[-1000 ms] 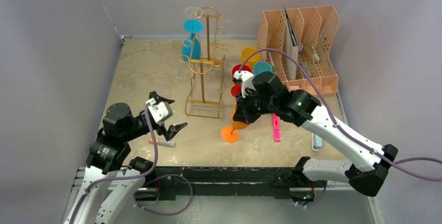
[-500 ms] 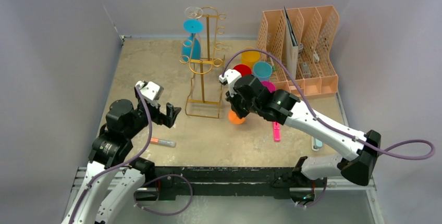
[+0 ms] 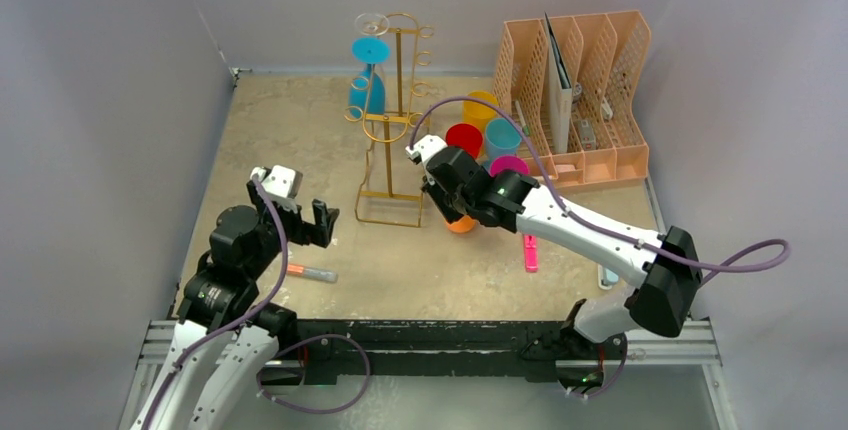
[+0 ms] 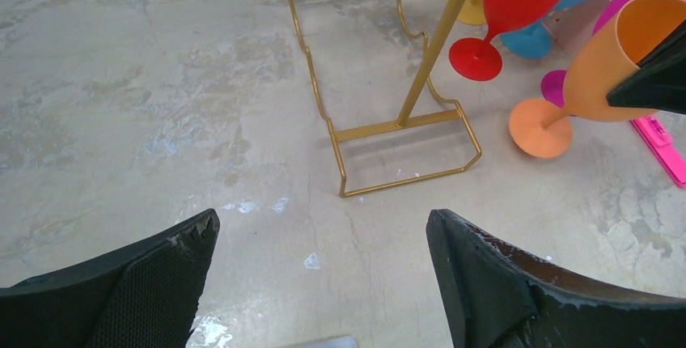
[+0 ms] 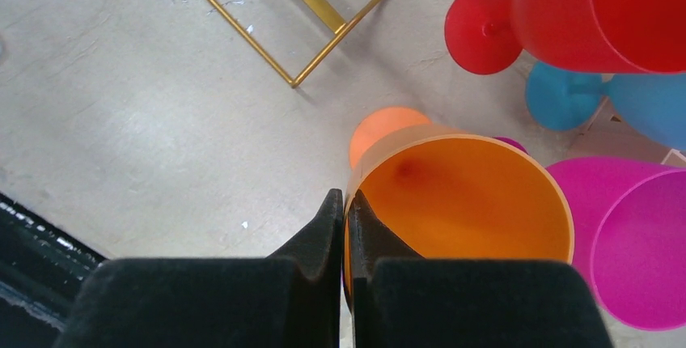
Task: Take the wine glass off the wine glass rack
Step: Place the wine glass at the center of the board.
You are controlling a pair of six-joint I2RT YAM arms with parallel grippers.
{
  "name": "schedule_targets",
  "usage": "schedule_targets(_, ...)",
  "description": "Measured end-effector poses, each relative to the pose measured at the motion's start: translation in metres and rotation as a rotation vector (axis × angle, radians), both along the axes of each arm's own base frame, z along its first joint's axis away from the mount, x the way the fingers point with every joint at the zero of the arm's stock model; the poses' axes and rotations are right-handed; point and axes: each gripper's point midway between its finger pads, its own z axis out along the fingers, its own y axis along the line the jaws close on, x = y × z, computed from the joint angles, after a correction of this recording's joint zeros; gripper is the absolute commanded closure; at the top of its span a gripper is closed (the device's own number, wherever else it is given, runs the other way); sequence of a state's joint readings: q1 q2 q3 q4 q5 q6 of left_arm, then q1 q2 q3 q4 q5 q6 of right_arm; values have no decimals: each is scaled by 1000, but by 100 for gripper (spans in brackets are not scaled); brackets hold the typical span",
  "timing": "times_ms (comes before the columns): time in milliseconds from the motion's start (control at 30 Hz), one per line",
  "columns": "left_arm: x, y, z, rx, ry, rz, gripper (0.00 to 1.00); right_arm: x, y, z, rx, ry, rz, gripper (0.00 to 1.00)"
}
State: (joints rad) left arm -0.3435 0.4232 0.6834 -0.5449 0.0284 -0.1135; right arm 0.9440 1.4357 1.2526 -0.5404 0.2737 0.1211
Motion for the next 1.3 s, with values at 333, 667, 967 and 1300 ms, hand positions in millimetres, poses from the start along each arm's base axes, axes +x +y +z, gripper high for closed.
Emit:
schedule_targets(333,5,0,-7,14,28,10,2,20,-6,-24,-42,27,-71,100)
schedule_targets(667,6,-1,-10,17,42,5,2,32,-5,-25,-10,17,-114,99)
schedule_targets(967,6,-4,-16,23,70,-10,2,39,-5,-24,24,27,-136,94)
schedule_targets(1300,6,-5,-16,22,71,-15,2,36,-5,-26,19,49,-136,83)
